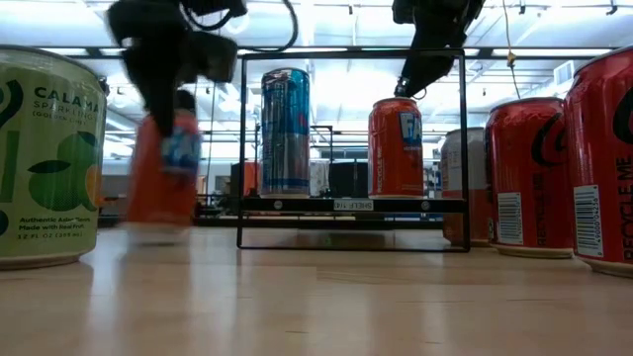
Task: Place canned beverage on shelf
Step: Put the red soda can on the shelf
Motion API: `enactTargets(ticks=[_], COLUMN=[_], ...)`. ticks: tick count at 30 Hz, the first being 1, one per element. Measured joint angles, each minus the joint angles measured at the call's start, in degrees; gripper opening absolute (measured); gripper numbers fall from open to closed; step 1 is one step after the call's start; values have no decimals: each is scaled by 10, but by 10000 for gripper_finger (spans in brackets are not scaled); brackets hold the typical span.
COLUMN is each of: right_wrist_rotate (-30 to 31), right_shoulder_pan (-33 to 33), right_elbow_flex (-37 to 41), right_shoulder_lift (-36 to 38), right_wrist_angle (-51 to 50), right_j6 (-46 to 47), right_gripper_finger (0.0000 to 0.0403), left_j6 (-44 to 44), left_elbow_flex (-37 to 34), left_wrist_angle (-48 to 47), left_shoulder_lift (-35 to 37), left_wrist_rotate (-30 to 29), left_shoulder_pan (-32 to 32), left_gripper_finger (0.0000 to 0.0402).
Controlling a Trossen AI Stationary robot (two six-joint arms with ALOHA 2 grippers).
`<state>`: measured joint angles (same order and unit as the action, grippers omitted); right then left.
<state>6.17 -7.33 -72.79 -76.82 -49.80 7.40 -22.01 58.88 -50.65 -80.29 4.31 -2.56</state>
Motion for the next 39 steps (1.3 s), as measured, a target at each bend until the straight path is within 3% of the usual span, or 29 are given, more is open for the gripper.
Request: enactTargets(ticks=[11, 19, 28, 39], right_wrist_rotate=[-3, -3, -3, 0], right_shoulder_pan=[0, 0, 0, 1], right_elbow_flex=[0, 0, 0, 0], right_shoulder_lift=[0, 0, 0, 0], right_wrist_angle=[-6, -6, -36, -42], right_j6=[14, 22, 48, 60], right_gripper_finger=[399, 399, 399, 399], left_j6=[95, 185, 243, 220], left_elbow_flex=[83, 164, 267, 352], left_wrist_angle=[-27, -29, -47, -71], left_shoulder_lift=[0, -45, -138, -221], left_wrist_rotate=[-2, -15, 0, 57], left_shoulder_pan=[102, 149, 159, 159], left_gripper_finger=[316, 317, 317, 318])
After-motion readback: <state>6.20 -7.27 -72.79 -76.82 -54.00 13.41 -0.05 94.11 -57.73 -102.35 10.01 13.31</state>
